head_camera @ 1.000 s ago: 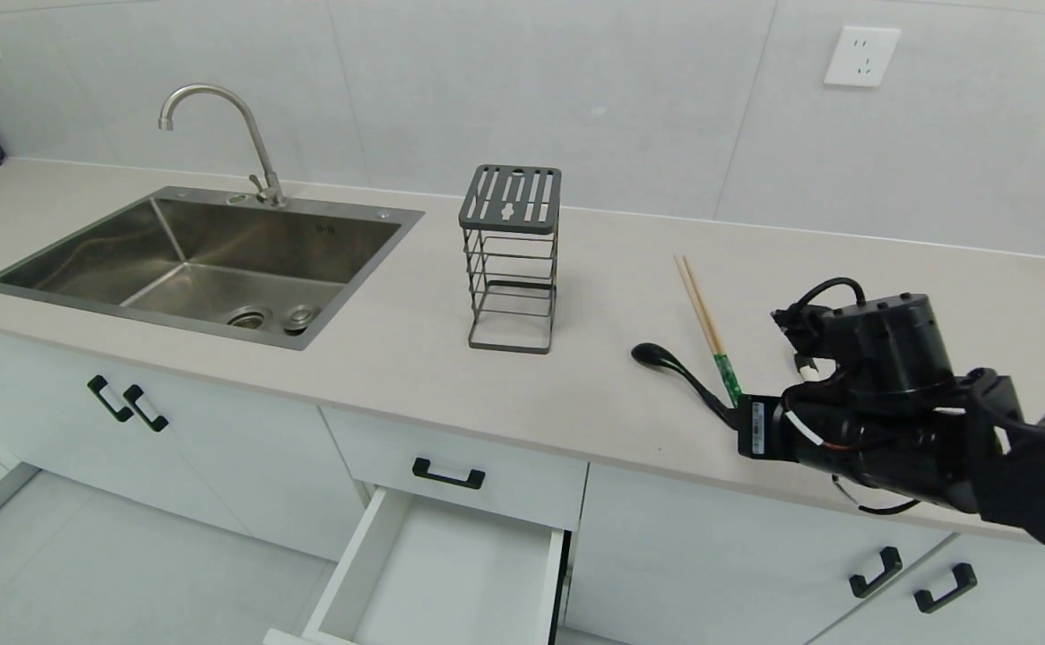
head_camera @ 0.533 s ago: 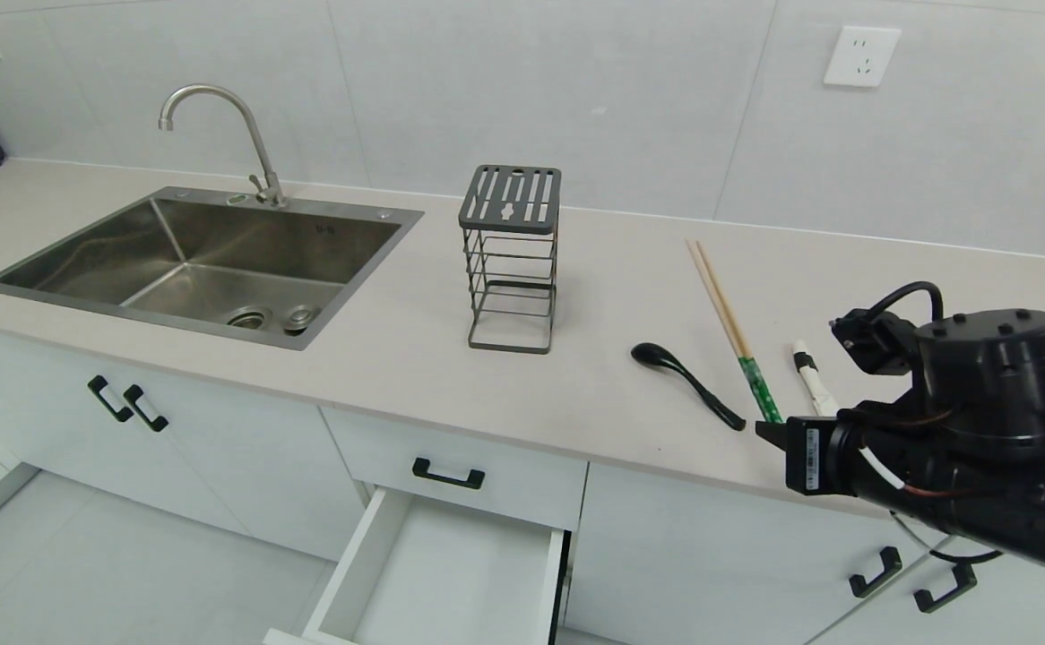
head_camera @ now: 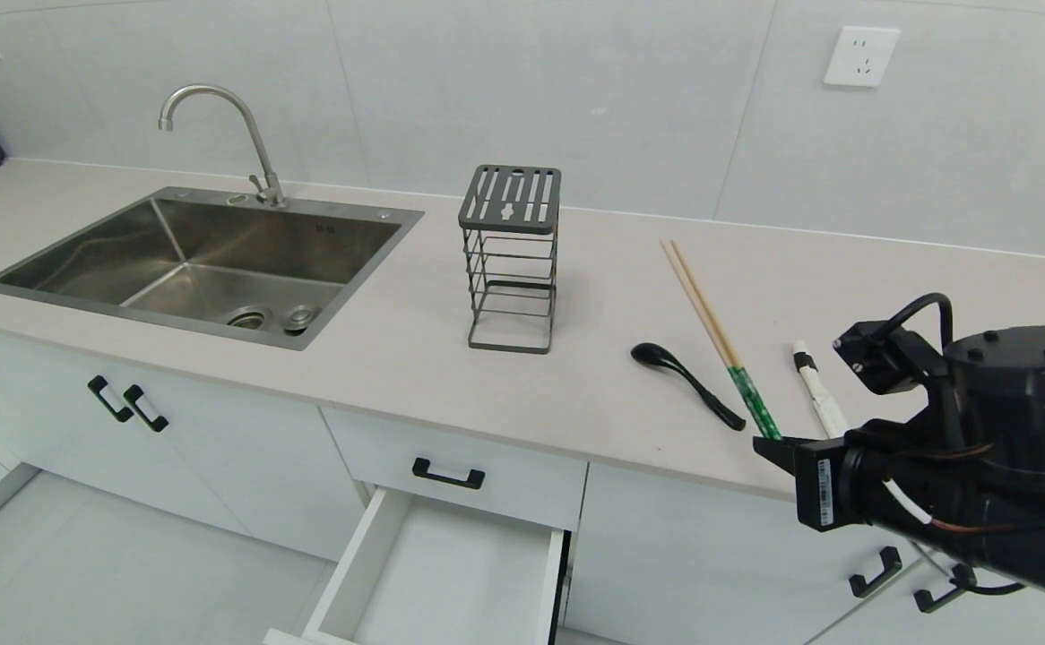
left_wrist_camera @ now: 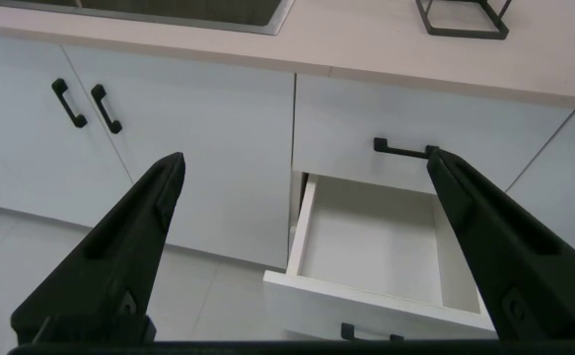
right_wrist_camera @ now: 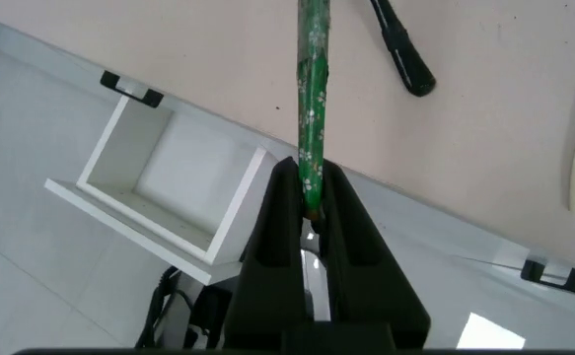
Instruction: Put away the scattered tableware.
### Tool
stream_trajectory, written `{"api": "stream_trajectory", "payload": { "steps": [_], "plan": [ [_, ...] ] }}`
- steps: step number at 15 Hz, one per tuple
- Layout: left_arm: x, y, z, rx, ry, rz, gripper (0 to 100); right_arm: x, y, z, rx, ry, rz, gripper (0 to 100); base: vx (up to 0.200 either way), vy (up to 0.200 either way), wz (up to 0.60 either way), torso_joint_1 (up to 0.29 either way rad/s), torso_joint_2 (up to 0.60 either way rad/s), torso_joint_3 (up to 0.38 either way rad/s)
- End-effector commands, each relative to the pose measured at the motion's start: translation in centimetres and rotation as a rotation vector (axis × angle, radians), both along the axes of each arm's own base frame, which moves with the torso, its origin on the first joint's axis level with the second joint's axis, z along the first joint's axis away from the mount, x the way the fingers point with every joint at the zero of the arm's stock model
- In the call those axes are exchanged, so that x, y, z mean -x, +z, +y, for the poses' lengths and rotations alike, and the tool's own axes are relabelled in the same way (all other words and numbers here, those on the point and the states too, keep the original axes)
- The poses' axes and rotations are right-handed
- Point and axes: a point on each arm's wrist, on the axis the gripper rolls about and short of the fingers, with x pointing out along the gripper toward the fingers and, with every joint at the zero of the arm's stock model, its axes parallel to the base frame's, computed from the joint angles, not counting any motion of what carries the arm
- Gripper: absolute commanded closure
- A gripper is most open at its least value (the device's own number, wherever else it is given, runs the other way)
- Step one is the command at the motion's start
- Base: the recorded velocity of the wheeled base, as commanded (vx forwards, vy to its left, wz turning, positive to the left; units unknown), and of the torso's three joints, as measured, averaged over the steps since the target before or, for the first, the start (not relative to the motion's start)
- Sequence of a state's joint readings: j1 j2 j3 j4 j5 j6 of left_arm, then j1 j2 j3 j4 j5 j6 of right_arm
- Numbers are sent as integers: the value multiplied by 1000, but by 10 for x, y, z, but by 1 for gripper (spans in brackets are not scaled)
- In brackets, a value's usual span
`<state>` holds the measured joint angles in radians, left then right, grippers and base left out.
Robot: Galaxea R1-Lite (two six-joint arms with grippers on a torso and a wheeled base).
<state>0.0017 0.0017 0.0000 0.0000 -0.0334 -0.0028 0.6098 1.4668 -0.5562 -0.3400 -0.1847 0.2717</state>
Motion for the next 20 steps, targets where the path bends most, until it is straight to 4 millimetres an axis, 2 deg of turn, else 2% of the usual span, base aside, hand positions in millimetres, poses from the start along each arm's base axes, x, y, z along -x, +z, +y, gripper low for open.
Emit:
{"api": "stream_trajectory", "payload": {
  "steps": [1,6,11,14,20],
  "plan": [
    [0,0,0,0,-1,1,0,1,2,0,17,22,-18,100,0,0,0,0,0,0],
    [0,0,0,0,-1,1,0,-1,7,2,49,84,-77,100,0,0,0,0,0,0],
    [0,0,0,0,-1,1,0,-5,8,8,129,246,-166,100,0,0,0,0,0,0],
    [0,0,0,0,-1,0,0,-5,8,22,129,318,-178,100,0,0,0,0,0,0],
    [0,0,0,0,-1,0,0,-8,-6,55,99,471,-164,100,0,0,0,0,0,0]
  ]
}}
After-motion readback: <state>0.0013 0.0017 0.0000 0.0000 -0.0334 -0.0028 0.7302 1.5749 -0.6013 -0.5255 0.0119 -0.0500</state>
